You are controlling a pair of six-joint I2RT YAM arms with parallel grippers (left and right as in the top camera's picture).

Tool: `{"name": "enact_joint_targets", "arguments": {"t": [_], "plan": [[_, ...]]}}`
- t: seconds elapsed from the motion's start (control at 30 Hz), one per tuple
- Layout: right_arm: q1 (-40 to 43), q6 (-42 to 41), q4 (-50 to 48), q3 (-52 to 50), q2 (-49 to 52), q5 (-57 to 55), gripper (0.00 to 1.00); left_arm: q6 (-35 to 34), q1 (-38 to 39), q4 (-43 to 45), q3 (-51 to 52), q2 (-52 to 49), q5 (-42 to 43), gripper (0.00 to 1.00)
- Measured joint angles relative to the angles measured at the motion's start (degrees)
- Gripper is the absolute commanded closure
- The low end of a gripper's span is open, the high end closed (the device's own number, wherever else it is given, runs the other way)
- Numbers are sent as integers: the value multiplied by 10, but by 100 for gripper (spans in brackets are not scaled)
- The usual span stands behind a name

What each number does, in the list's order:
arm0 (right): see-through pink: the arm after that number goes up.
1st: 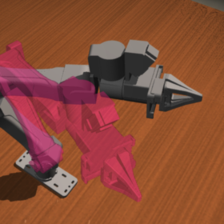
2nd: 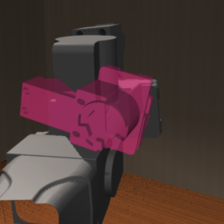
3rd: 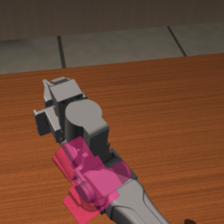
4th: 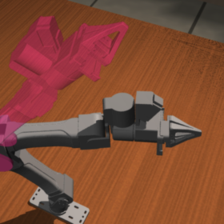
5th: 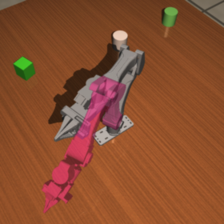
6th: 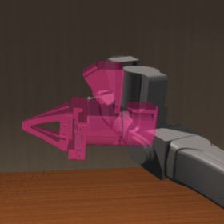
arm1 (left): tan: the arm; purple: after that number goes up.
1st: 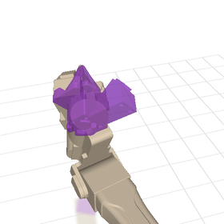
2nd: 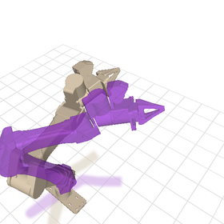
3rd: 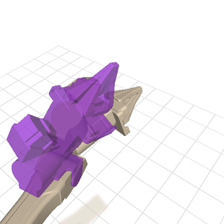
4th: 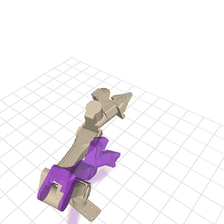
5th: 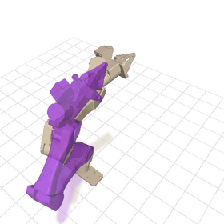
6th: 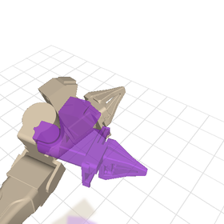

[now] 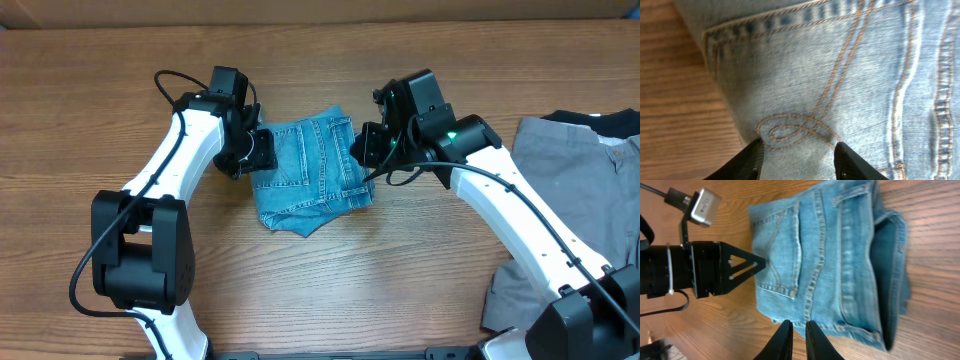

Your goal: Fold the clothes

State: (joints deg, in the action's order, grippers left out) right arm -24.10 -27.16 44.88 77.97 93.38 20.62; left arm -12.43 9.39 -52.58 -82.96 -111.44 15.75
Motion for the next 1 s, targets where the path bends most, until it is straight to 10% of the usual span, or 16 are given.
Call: {"name": "enact_joint_targets", "arguments": {"t": [0.57, 1.0], "plan": [[7, -80, -57, -47, 227, 94, 94, 65, 0, -5, 0, 0, -21, 29], [12, -52, -33, -41, 212, 119, 94, 98, 17, -37, 16, 0, 53, 76]]}}
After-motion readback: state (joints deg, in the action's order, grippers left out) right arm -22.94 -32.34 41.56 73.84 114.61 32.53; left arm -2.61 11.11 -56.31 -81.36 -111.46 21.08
